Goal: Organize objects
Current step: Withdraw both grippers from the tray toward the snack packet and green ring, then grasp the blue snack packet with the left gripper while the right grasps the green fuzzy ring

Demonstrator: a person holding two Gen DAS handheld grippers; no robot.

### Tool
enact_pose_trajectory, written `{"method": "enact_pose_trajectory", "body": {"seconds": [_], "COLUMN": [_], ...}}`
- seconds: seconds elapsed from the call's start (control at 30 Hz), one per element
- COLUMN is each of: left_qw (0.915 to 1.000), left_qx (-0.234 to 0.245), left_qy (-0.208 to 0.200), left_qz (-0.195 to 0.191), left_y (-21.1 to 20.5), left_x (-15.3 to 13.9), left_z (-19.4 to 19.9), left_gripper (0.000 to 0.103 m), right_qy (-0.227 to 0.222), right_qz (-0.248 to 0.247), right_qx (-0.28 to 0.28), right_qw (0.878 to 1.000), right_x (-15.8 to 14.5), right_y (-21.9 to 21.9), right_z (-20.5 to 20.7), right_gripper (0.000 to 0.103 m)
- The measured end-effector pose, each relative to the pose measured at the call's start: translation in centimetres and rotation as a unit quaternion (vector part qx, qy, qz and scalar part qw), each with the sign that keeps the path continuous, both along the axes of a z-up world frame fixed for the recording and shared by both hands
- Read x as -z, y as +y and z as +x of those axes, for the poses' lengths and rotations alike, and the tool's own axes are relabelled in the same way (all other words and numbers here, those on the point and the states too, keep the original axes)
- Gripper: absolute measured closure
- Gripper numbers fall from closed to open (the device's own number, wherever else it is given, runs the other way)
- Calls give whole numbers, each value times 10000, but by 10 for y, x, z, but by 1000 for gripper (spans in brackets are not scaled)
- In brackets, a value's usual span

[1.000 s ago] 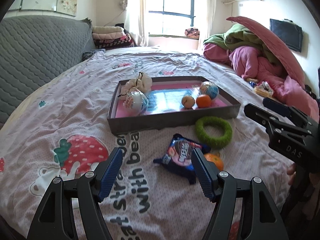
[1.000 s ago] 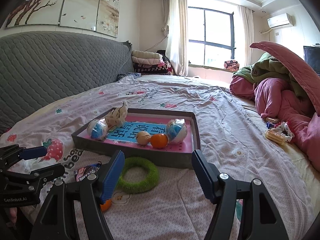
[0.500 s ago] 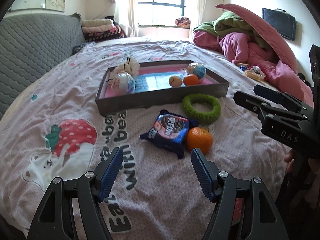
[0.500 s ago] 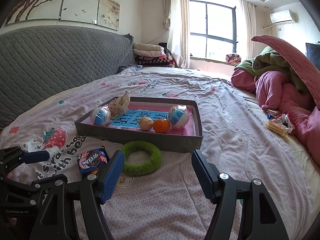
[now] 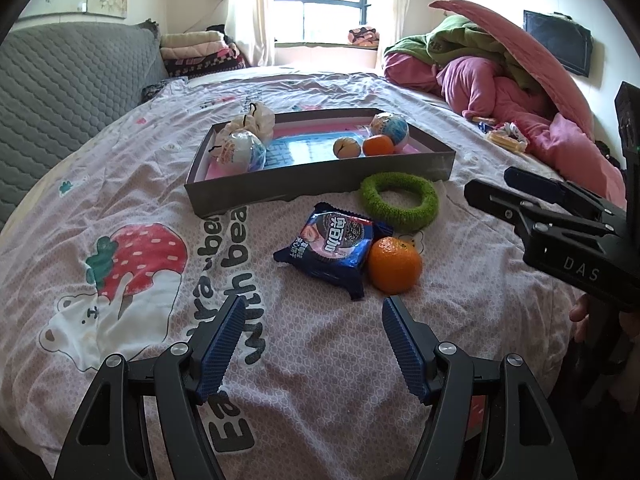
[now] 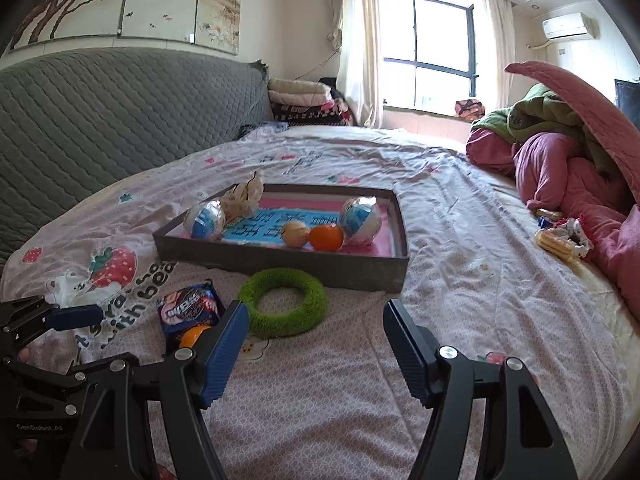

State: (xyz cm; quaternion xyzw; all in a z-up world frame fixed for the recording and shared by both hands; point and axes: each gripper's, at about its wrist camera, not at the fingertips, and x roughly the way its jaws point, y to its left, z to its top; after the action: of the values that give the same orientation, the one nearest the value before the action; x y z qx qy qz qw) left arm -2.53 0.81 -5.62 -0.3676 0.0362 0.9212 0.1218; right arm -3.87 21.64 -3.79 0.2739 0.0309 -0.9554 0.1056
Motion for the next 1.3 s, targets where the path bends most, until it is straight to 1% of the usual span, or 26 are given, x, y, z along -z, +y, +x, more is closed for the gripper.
{"method": "enact_pose_trajectory", "body": {"seconds": [0.3,0.73,0.93,1.07,1.3], "left_qw": [9999,9997,9997,9995,9995], "left_qx": [20,-47,-84,-131,-127], "left_qy": [-117,-244,-242,-265,-279], "left_qz": [-2,45,-1,62,59], "left_y": [3,5,7,5,8], "left_x": [9,20,22,23,24], "left_z": [-7,-25,-34,-42,-52], "left_gripper": [31,31,31,31,31], "right_qy": [-103,-269,-365,-429,-554], "right_qz": [84,-66,-105,-117,-168], "right_qx": [-37,63,111,125,130], "right_qw": [9999,9996,9992,9989,9982], "right_x": [6,13,17,20,25], "right_y": [-4,2,3,3,1], "right_z": [-5,-16,-23,-29,-40], "right_gripper": [34,34,34,34,34]}}
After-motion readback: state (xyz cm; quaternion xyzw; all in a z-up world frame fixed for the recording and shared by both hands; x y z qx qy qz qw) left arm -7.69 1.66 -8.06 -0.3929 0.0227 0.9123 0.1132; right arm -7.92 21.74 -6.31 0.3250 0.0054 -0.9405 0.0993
